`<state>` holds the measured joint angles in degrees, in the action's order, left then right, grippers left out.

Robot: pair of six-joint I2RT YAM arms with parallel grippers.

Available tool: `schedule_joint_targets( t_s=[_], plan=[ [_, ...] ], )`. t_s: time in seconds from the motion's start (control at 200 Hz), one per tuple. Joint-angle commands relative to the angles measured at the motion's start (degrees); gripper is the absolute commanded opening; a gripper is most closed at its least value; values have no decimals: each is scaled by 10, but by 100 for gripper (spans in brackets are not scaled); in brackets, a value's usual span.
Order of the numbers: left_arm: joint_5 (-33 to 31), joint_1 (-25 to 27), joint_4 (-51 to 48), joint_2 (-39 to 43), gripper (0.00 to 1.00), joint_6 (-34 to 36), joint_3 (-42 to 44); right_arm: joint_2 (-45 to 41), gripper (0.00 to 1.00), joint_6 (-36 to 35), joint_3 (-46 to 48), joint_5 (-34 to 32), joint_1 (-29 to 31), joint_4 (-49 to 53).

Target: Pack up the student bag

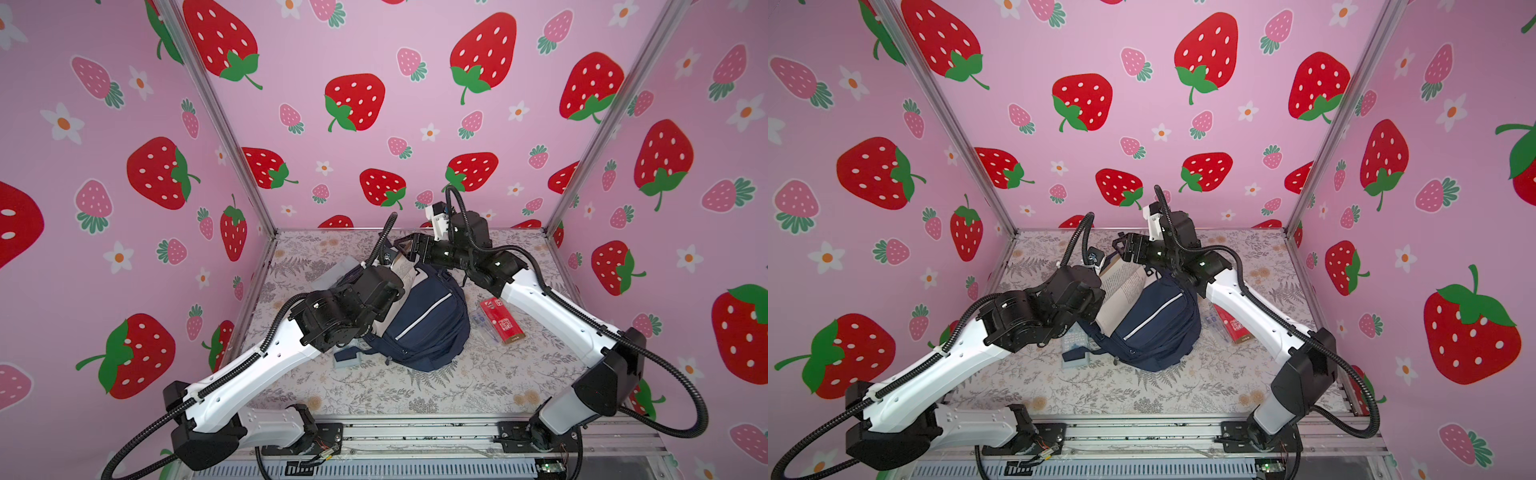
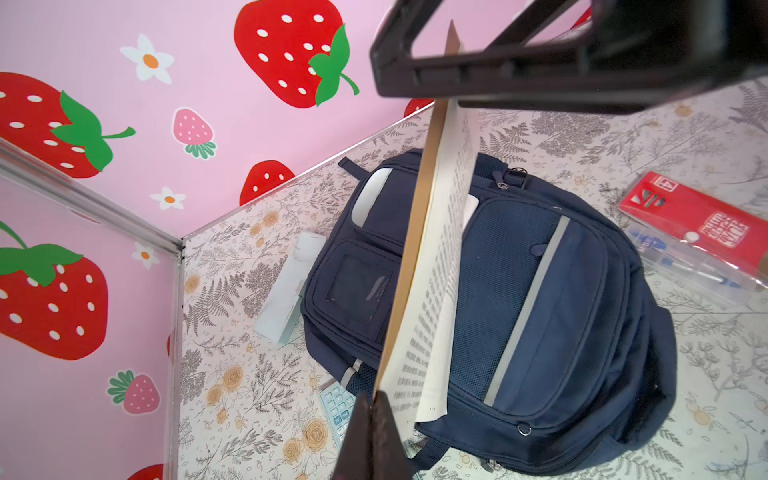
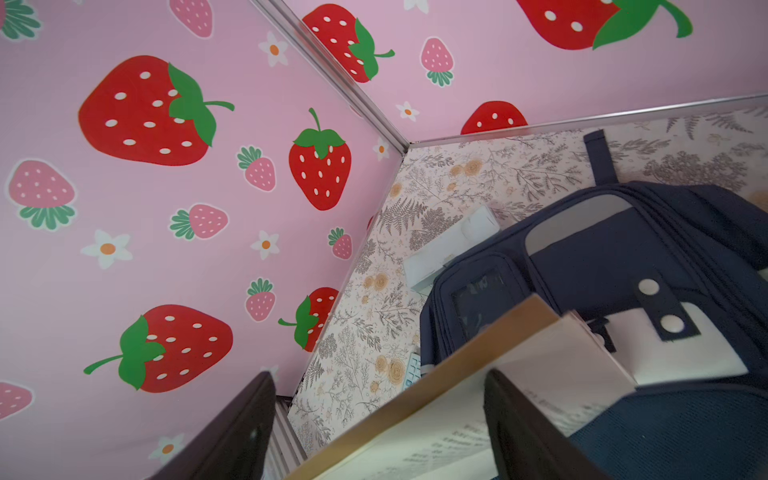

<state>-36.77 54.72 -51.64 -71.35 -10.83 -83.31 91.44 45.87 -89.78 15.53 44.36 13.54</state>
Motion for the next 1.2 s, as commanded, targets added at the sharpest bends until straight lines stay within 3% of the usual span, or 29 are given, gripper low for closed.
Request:
schedule_joint_targets(
  t_s=[0.0, 0.21, 0.41, 0.55, 0.785, 0.885, 0.935, 1.111, 1.196],
  plan=[
    [-7, 12, 51, 10, 0, 11, 13, 9, 80, 45, 0, -57, 2, 68],
    [-2, 31, 82, 13, 0, 13, 41, -25, 78, 106, 75, -85, 2, 64],
    [-9, 53, 97, 2, 0, 25, 58, -28, 74, 136, 123, -47, 1, 6],
    [-19, 58, 100, -2, 0, 18, 70, -32, 67, 165, 166, -22, 1, -46],
    [8, 58, 105, 1, 0, 2, 97, -40, 44, 186, 215, -14, -4, -83],
    [46, 58, 109, 10, 42, -6, 117, -44, 30, 183, 219, -15, -7, -87],
    [58, 58, 113, 19, 57, -15, 131, -47, 24, 180, 220, -15, -8, -91],
    [34, 56, 86, 75, 78, -72, 159, -49, 9, 155, 229, -15, -13, -100],
    [-1, 19, 36, 95, 84, -124, 139, -49, 3, 140, 237, -9, -14, -113]
  ],
)
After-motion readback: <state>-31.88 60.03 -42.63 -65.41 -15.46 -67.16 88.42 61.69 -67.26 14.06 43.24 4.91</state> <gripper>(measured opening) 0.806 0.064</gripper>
